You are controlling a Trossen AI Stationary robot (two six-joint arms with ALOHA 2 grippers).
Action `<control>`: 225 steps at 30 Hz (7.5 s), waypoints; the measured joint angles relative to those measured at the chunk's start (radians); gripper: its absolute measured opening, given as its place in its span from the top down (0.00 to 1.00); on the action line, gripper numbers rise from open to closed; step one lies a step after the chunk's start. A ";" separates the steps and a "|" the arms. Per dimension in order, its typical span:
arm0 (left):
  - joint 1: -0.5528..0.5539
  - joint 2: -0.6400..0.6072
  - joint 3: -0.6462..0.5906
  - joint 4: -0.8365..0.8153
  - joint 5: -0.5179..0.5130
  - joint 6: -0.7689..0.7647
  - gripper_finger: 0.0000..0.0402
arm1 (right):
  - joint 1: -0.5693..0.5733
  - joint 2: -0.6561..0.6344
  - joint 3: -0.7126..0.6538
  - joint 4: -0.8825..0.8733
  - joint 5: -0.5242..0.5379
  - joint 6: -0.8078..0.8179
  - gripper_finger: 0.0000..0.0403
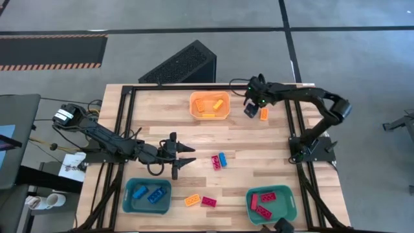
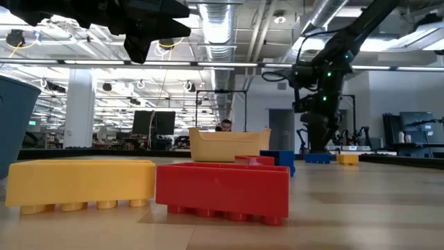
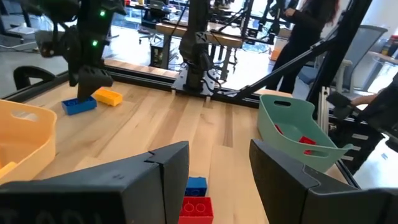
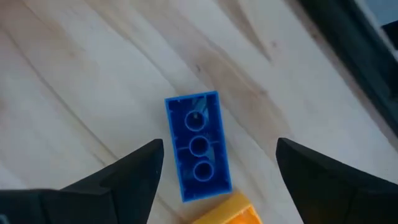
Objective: Sort & place blocks by color
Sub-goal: Put the blue game piece into the blue bin
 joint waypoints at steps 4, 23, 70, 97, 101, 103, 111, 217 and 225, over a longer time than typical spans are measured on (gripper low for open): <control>0.000 0.000 0.000 -0.003 0.006 0.000 0.61 | -0.017 0.047 0.018 0.002 -0.041 -0.019 0.18; 0.000 0.000 0.000 0.000 0.010 0.002 0.61 | 0.047 0.130 0.023 -0.068 -0.102 -0.013 0.40; -0.015 0.000 0.000 0.019 0.068 -0.171 0.61 | 1.341 -0.089 0.104 0.626 0.423 0.421 0.65; -0.049 0.000 0.000 0.048 0.069 -0.155 0.61 | 1.394 -0.066 0.104 0.705 0.490 0.443 0.64; -0.049 0.000 0.000 0.117 0.135 -0.102 0.61 | 1.376 -0.034 0.102 0.703 0.496 0.443 0.65; -0.055 0.000 0.000 0.139 0.161 -0.078 0.61 | 1.365 -0.024 0.106 0.743 0.500 0.443 0.64; -0.087 0.000 0.000 0.174 0.173 -0.025 0.61 | 1.326 0.024 0.104 0.812 0.483 0.427 0.63; -0.048 0.372 0.272 0.229 0.176 0.028 0.75 | 1.252 0.074 0.104 0.833 0.365 0.462 0.57; -0.047 0.316 0.272 0.031 0.164 0.019 0.75 | 1.255 0.074 0.104 0.743 0.364 0.543 0.52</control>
